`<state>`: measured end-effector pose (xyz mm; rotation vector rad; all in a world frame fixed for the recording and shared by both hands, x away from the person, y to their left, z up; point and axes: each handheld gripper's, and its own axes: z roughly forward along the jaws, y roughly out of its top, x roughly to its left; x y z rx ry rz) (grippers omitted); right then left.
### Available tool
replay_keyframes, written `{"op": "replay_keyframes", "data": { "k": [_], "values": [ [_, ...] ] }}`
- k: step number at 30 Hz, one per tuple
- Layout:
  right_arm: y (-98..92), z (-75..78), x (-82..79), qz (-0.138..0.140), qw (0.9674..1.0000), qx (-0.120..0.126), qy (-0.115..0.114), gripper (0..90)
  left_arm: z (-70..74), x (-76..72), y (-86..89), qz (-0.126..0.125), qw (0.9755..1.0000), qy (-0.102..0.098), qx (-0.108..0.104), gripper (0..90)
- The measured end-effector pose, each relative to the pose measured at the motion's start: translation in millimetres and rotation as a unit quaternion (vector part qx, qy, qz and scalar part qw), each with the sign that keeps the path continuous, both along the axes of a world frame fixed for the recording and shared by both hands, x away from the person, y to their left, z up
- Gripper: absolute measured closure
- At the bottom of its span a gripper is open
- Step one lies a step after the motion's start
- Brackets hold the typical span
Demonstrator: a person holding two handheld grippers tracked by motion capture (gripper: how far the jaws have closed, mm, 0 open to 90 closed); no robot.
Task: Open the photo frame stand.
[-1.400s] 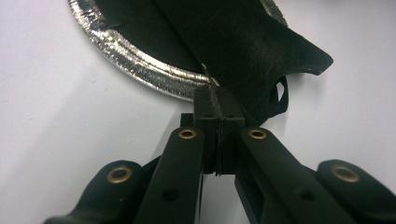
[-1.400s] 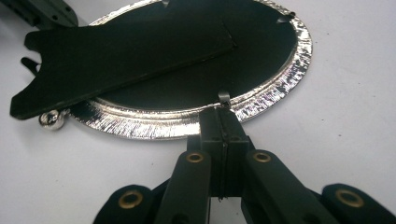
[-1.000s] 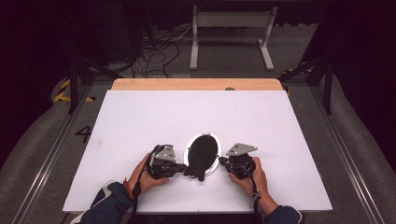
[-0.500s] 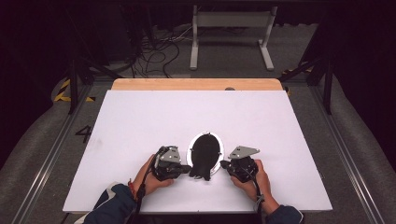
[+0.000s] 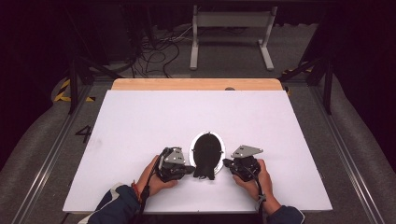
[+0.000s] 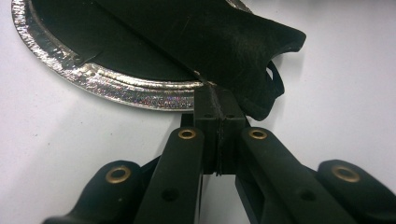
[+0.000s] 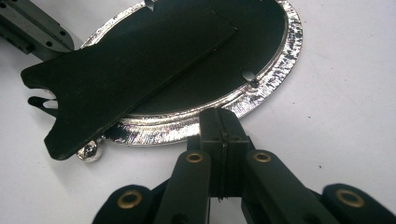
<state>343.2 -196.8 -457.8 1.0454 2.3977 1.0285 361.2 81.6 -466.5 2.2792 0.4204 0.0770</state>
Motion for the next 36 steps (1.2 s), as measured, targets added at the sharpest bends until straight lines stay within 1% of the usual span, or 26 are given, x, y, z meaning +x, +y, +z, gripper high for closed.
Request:
{"op": "replay_keyframes", "data": {
  "k": [3, 5, 6, 7, 10, 11, 14, 16, 18, 19, 20, 22, 27, 31, 34, 36],
  "values": [
    [-0.5, 0.0, -0.7, -0.001, 1.0, -0.001, 0.0, 90.0, -0.1, -0.6, -2.1, 0.0, 1.0, -0.006, 0.0, 90.0],
    [-0.7, 0.1, -1.9, 0.0, 1.0, 0.0, 0.001, 90.0, -0.2, -1.6, -3.8, 0.003, 1.0, -0.005, 0.0, 90.0],
    [-0.9, 0.1, -3.0, 0.001, 1.0, 0.001, 0.002, 90.0, -0.2, -1.7, -4.7, 0.002, 1.0, -0.009, 0.002, 90.0],
    [-0.8, 0.2, -4.2, 0.003, 1.0, 0.002, 0.004, 90.0, 0.0, -1.8, -6.0, 0.002, 0.9999, -0.015, 0.003, 90.0],
    [0.0, 0.8, -8.8, 0.011, 0.9999, 0.002, 0.009, 90.0, 0.1, -2.5, -8.8, 0.003, 0.9998, -0.017, 0.006, 90.0],
    [0.6, 0.8, -10.3, 0.013, 0.9999, 0.001, 0.009, 90.0, 0.2, -1.7, -9.5, 0.001, 0.9998, -0.02, 0.005, 90.0],
    [1.4, 0.9, -12.4, 0.015, 0.9999, 0.0, 0.008, 90.0, 0.3, -0.3, -11.1, 0.001, 0.9999, -0.016, 0.004, 90.0],
    [0.7, 0.4, -12.2, 0.013, 0.9999, 0.001, 0.007, 90.0, 0.3, 1.5, -11.5, -0.003, 0.9999, -0.013, 0.004, 90.0],
    [0.3, 0.2, -11.7, 0.011, 0.9999, 0.001, 0.005, 90.0, 0.5, 1.9, -12.2, -0.002, 0.9999, -0.012, 0.004, 90.0],
    [0.0, 0.1, -11.5, 0.011, 0.9999, 0.001, 0.004, 90.0, 1.2, 2.2, -13.2, -0.002, 0.9998, -0.015, 0.008, 90.0],
    [0.0, 0.1, -11.5, 0.011, 0.9999, 0.001, 0.004, 90.0, 1.2, 2.2, -13.2, -0.002, 0.9998, -0.015, 0.008, 90.0],
    [-0.5, -0.2, -11.1, 0.007, 1.0, 0.001, 0.002, 90.0, 1.1, 3.5, -15.3, 0.0, 0.9999, -0.01, 0.006, 90.0],
    [-2.4, -0.1, -9.9, 0.003, 1.0, 0.002, 0.003, 90.0, 2.0, 3.3, -18.2, -0.002, 0.9996, -0.024, 0.014, 90.0],
    [-3.6, 1.1, -10.7, 0.007, 1.0, 0.001, 0.007, 88.1, 2.1, 4.3, -17.1, -0.004, 0.9997, -0.021, 0.013, 89.6],
    [-6.2, 4.8, -14.0, 0.013, 0.9999, 0.008, 0.008, 87.1, 2.4, 4.9, -15.5, -0.005, 0.9996, -0.024, 0.013, 85.4],
    [-8.0, 9.3, -16.5, 0.019, 0.9997, 0.013, 0.009, 85.9, 2.2, 4.6, -14.6, -0.003, 0.9996, -0.027, 0.012, 87.2]
  ]
}}
